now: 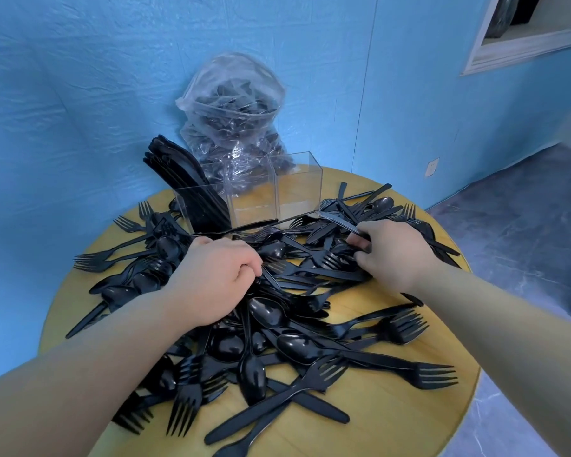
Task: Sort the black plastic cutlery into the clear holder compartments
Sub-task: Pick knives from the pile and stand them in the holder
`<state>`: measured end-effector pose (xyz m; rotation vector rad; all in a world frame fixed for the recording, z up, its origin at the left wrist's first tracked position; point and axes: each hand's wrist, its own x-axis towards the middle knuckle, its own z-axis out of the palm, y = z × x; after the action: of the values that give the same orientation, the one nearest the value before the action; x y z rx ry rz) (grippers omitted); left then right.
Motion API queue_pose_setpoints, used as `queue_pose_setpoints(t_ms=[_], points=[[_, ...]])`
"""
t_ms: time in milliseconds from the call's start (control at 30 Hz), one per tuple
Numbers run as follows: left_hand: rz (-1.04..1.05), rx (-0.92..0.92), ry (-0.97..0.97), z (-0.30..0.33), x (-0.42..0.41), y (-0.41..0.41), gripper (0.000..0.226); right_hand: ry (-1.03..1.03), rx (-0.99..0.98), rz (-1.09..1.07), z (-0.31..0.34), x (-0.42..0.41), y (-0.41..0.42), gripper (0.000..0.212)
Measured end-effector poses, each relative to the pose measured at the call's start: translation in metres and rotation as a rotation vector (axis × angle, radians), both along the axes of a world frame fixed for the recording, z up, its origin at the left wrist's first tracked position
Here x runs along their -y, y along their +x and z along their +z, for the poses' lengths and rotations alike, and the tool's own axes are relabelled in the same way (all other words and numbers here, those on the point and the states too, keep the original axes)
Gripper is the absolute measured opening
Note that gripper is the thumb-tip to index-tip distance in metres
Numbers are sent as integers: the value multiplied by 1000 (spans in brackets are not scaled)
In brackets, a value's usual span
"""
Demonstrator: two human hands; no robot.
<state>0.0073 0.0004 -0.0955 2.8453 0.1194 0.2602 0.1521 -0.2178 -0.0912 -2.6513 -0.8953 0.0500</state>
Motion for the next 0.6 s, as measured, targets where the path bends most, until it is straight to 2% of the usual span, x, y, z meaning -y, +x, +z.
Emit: queue_pose_setpoints(t_ms=[167, 300, 400, 500, 600], points=[[8, 14, -12, 1, 0, 2, 43, -27, -69, 72, 9, 2, -12, 11], [6, 15, 24, 3, 7, 12, 38, 5, -219, 121, 14, 6, -20, 16], [-23, -130, 107, 4, 14, 23, 41, 111, -310, 83, 18, 9, -19, 19], [-47, -250, 156, 1, 17, 30, 45, 153, -206, 1, 18, 8, -9, 22], [-62, -228, 138, 2, 16, 30, 45, 199, -79, -108, 20, 8, 3, 25]])
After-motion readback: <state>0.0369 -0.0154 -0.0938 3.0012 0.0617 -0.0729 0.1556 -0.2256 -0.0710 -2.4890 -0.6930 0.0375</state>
